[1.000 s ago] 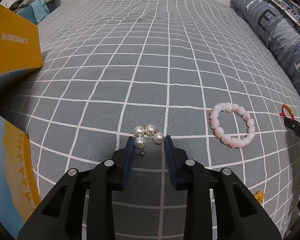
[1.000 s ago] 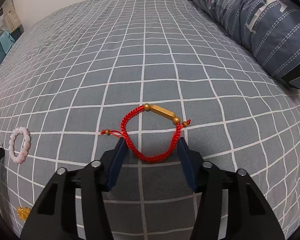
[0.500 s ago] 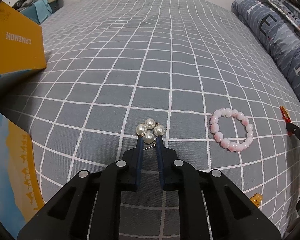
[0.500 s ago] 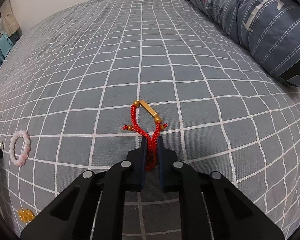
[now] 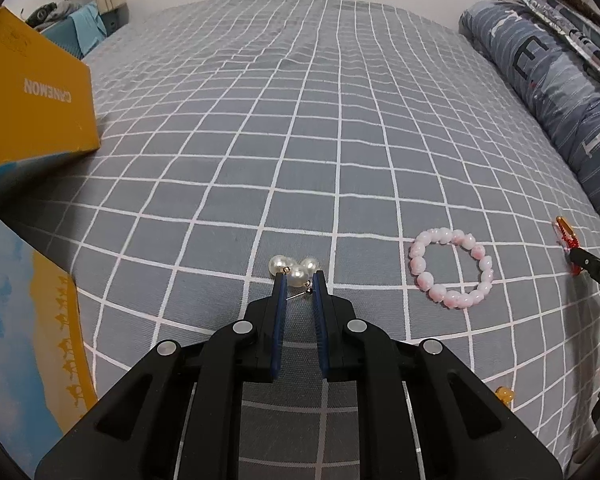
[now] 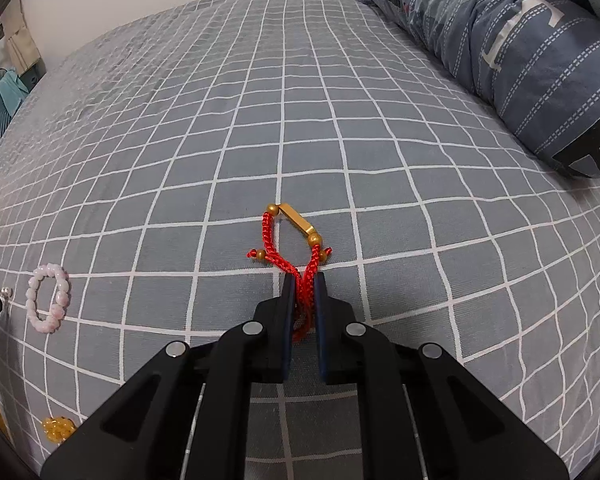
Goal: Organize jewelry
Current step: 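Lift both held bracelets and carry them over the white box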
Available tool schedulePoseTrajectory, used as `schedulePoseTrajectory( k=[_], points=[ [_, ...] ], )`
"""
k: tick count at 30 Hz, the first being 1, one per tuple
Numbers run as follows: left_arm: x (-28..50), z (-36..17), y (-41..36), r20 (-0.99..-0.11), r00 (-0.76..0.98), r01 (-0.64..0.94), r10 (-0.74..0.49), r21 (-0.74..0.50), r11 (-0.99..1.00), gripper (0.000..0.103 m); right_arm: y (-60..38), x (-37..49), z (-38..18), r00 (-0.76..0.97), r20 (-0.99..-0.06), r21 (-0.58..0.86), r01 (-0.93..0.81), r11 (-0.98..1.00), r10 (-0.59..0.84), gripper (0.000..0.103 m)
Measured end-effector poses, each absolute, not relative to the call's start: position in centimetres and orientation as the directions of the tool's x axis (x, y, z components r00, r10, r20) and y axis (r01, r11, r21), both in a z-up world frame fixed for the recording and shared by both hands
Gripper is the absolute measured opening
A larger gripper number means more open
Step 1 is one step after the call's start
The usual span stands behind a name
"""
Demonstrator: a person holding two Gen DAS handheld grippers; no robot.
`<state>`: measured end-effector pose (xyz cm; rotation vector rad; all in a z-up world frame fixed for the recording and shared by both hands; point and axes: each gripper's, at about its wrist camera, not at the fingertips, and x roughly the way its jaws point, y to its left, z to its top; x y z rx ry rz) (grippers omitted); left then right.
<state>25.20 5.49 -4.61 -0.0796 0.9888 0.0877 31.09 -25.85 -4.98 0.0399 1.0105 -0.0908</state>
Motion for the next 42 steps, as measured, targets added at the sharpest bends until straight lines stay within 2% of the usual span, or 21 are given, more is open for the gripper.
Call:
schedulePoseTrajectory(
  k=[18,42],
  points=[
    [23.2,-1.5,5.1,-0.802,0.596,-0.085,0.028,-0.028,0.996,0.012,-25.1,29.8,-2.3,0.556,-0.829,-0.016,0.077,0.997,-0.056,0.009],
    [17.5,6.2,6.7,-0.723,0.691,-0.072,0.02,-0.041,0.997,0.012,-19.6,24.7,5.0,0.65,-0.759,-0.021,0.002,1.0,-0.017,0.009]
  ],
)
